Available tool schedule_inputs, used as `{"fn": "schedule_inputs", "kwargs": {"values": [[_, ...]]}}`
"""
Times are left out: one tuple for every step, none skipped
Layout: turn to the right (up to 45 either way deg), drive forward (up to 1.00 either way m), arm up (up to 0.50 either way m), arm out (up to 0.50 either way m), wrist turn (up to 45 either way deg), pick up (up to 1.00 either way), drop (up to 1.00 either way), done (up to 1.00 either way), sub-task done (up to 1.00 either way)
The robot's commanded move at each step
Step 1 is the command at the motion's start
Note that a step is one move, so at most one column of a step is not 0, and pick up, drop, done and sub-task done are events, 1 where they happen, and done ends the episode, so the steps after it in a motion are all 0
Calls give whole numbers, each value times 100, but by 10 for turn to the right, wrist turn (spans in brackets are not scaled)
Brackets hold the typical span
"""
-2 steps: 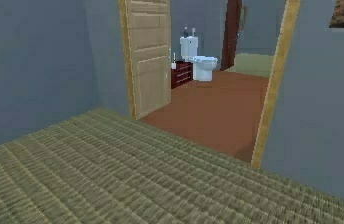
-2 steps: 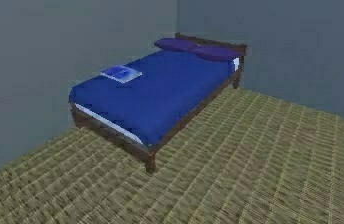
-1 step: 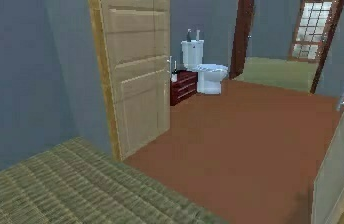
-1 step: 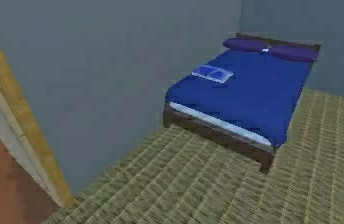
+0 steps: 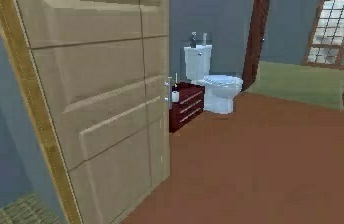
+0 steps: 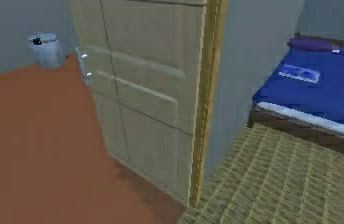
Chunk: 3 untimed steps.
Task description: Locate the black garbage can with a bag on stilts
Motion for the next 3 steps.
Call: {"fn": "schedule_inputs", "kwargs": {"values": [[330, 0, 0, 0, 0, 0, 0, 0, 0], [0, 100, 0, 0, 0, 0, 0, 0, 0], [60, 0, 0, 0, 0, 0, 0, 0, 0]]}}
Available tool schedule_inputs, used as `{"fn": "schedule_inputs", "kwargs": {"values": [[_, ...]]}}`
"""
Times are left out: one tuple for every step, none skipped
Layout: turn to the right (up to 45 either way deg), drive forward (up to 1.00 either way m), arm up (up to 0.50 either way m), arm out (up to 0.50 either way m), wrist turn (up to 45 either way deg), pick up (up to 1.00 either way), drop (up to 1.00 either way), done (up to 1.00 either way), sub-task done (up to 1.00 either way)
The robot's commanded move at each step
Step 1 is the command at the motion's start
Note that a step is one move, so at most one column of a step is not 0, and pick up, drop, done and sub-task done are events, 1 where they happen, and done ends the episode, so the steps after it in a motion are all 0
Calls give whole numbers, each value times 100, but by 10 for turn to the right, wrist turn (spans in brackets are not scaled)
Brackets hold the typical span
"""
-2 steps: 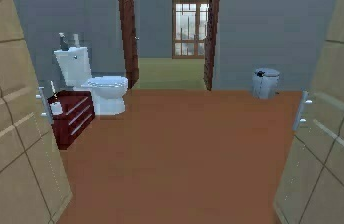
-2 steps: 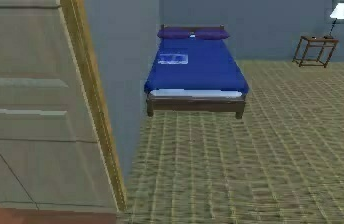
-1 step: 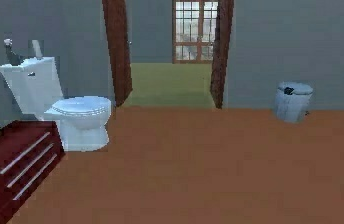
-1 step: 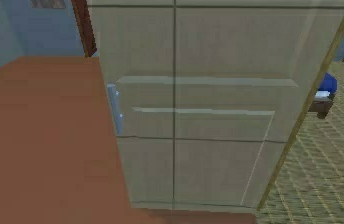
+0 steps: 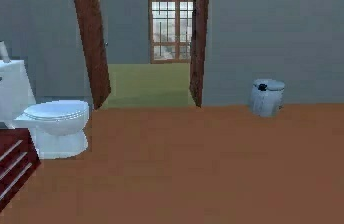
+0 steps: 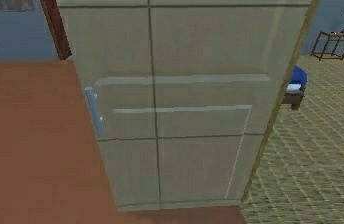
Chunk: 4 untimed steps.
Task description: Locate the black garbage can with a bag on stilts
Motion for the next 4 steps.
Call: {"fn": "schedule_inputs", "kwargs": {"values": [[0, 45, 0, 0, 0, 0, 0, 0, 0], [450, 0, 0, 0, 0, 0, 0, 0, 0], [60, 0, 0, 0, 0, 0, 0, 0, 0], [30, 0, 0, 0, 0, 0, 0, 0, 0]]}}
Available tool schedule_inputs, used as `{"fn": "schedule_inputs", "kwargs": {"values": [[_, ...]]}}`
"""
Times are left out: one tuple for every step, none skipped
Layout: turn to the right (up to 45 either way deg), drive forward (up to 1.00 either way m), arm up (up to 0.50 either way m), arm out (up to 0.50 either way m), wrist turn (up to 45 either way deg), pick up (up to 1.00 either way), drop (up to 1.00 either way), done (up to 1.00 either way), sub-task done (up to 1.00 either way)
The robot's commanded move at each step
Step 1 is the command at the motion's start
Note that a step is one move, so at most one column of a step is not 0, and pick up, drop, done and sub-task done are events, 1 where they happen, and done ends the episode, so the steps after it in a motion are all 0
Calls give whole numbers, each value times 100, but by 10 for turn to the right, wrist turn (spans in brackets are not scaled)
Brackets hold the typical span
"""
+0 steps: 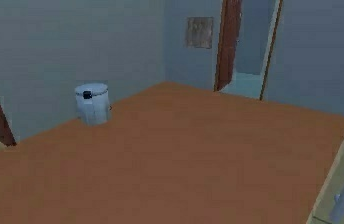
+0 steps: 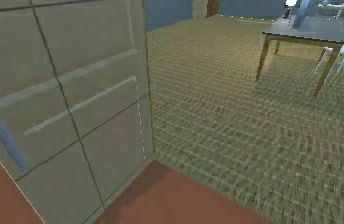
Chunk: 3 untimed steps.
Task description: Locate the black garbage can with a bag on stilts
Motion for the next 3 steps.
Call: {"fn": "schedule_inputs", "kwargs": {"values": [[0, 40, 0, 0, 0, 0, 0, 0, 0], [210, 0, 0, 0, 0, 0, 0, 0, 0], [0, 100, 0, 0, 0, 0, 0, 0, 0]]}}
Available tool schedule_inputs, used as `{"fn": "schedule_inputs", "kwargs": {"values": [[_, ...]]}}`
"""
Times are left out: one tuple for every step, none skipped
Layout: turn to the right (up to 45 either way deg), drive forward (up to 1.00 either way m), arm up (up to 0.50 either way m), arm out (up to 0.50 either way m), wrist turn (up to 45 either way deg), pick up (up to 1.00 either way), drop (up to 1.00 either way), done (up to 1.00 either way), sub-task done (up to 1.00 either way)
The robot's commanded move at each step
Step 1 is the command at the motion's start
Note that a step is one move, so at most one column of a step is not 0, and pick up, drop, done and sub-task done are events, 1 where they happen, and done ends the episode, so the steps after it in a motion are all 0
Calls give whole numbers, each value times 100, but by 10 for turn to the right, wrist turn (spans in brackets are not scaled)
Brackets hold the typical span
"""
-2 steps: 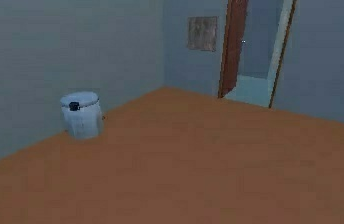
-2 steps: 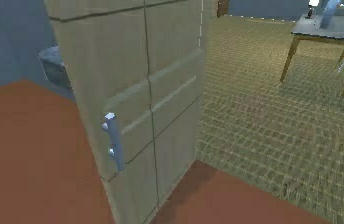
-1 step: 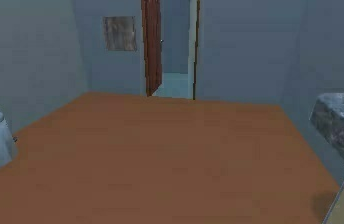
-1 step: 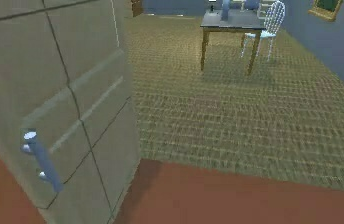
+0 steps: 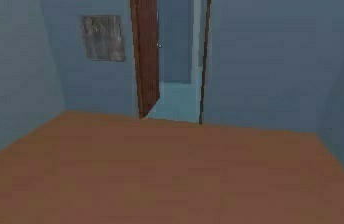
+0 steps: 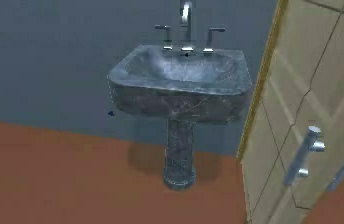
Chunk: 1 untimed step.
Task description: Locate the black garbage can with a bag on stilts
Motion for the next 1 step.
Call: {"fn": "schedule_inputs", "kwargs": {"values": [[0, 100, 0, 0, 0, 0, 0, 0, 0]]}}
